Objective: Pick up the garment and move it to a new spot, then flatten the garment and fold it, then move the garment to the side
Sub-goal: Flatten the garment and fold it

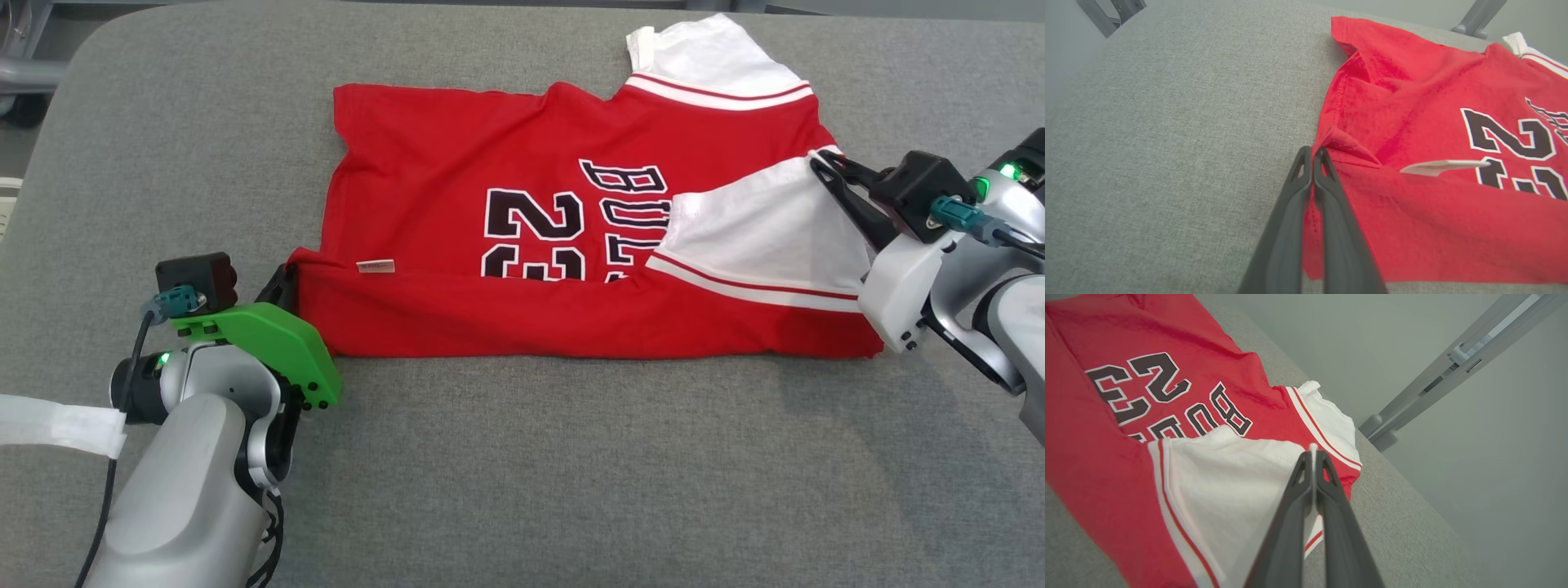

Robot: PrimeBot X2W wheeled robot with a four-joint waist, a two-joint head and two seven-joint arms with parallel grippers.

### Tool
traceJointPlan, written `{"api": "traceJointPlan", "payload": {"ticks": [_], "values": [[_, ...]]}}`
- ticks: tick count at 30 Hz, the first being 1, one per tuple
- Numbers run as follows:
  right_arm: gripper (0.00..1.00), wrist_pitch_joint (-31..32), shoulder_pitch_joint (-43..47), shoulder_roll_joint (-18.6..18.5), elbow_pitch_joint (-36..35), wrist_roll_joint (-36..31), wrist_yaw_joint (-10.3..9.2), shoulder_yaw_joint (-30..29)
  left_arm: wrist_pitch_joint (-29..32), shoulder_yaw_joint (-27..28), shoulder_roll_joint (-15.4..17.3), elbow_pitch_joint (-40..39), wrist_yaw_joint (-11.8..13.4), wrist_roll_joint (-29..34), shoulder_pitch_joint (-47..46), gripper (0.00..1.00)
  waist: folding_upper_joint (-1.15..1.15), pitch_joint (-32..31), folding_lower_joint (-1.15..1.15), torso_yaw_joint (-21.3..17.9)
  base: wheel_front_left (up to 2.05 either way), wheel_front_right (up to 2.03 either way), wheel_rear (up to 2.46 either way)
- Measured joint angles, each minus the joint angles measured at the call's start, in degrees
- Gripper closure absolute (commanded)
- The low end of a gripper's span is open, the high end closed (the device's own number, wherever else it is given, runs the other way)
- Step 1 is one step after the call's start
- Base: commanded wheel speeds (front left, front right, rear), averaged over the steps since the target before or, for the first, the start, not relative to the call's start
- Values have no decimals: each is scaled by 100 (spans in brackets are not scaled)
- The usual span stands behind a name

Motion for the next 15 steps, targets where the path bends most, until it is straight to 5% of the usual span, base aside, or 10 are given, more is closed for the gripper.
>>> {"api": "traceJointPlan", "payload": {"ticks": [10,11,12,13,15], "values": [[100,-381,-428,124,368,-219,1,252,-196,-33,-93,399,-100,-23,-199,97,0,206,0,17,0,0,0],[100,-389,-451,140,428,-219,0,287,-203,-46,-101,425,-119,-22,-224,63,0,216,0,26,0,0,0],[100,-414,-469,160,493,-216,1,309,-227,-55,-103,450,-141,-19,-246,11,0,224,0,32,0,0,0],[100,-424,-488,194,568,-198,0,309,-256,-64,-107,469,-143,-15,-266,0,0,232,0,37,0,0,0],[65,-485,-537,215,672,-203,1,374,-304,-87,-121,519,-151,-4,-302,0,0,240,0,51,0,0,0]]}}
